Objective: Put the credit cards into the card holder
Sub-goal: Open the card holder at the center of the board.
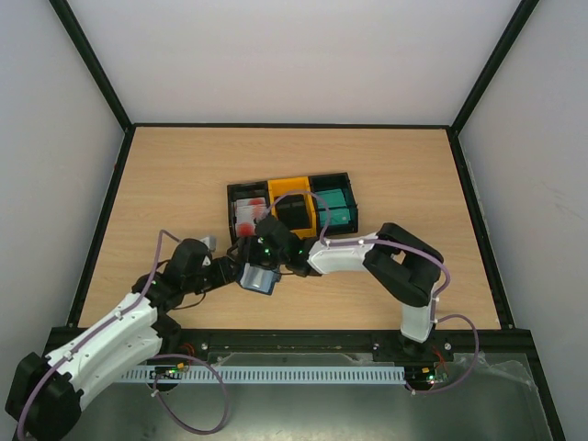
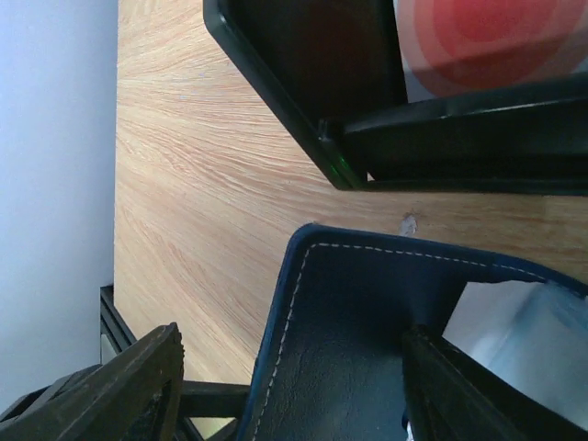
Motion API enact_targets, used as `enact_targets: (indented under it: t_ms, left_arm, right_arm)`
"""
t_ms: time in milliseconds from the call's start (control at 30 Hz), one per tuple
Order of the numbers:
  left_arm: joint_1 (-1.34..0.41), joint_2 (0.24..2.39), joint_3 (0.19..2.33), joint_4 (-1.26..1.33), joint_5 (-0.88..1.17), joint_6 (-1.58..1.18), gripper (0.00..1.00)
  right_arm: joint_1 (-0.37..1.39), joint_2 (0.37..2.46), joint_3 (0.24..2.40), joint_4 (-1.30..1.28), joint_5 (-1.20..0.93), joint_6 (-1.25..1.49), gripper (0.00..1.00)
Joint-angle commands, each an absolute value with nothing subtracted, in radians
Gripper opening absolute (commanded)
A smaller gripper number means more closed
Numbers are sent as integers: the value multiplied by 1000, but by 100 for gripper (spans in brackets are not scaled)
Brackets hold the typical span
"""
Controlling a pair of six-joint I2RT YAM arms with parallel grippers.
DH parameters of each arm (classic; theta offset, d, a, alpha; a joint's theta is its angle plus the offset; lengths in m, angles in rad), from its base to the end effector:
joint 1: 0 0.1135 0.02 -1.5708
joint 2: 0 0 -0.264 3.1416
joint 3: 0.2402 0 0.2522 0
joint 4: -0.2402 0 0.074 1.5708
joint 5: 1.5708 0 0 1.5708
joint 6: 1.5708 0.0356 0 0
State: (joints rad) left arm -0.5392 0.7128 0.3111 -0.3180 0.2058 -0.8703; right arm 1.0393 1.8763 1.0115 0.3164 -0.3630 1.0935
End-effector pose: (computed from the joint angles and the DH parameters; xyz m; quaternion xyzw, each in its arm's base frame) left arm 0.1259 -0.0838 0.1738 -0.1075 0.9006 -0.3373 0.2522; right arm 0.1896 0.3474 0.1619 -0.0650 0.8599 0.4973 0.0947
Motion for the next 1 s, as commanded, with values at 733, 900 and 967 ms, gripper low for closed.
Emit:
enact_targets:
  t_ms: [733, 900, 967]
  left_arm:
    - [-766, 1068, 249, 324, 235, -1182, 10]
    - [-798, 1158, 281, 337, 207, -1169, 9]
    - [-797, 1160, 280, 330, 203, -1167, 9]
  right_arm:
    - [1005, 1439, 693, -27, -72, 1026, 43]
    - [1006, 1417, 719, -92, 50, 999, 36]
    - [1005, 1432, 733, -101, 36, 988, 36]
